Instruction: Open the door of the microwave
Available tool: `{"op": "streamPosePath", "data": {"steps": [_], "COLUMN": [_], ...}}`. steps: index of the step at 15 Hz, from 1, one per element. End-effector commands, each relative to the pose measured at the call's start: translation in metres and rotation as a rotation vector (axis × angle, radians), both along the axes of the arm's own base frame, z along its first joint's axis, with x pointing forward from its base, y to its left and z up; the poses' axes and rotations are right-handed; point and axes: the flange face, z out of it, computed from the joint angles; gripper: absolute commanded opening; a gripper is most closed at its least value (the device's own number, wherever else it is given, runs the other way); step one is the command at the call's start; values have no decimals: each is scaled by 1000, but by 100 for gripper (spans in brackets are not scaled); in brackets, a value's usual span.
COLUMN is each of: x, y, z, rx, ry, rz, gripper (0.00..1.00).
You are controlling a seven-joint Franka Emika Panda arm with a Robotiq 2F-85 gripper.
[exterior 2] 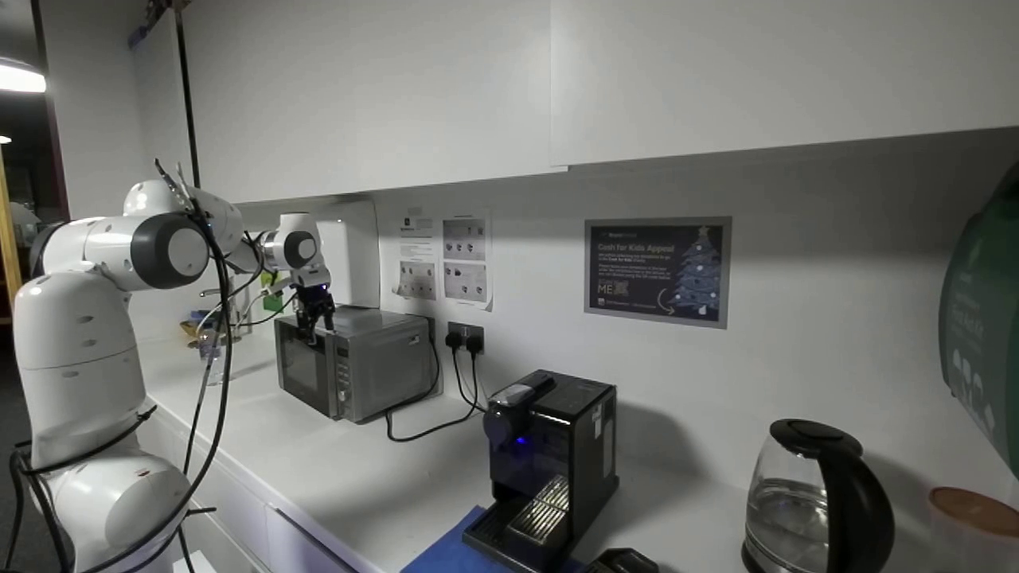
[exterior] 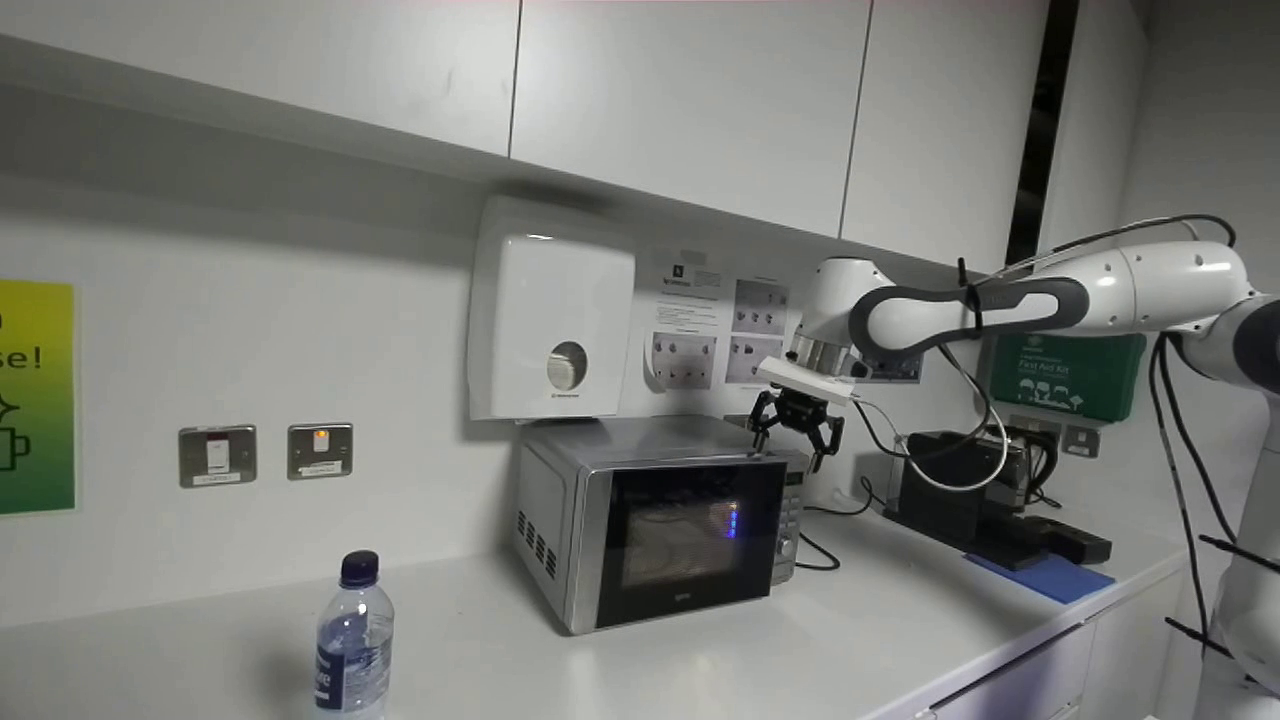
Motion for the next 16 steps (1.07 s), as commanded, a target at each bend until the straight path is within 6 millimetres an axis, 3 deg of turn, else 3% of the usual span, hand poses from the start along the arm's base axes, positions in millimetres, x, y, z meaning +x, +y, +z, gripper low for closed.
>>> {"op": "streamPosePath", "data": {"steps": [1, 16], "x": [4, 3], "y": [2, 3], "z": [2, -7], "rx": [-15, -16], "ry": [-29, -24], "rz": [-21, -25], "gripper": [100, 100]}}
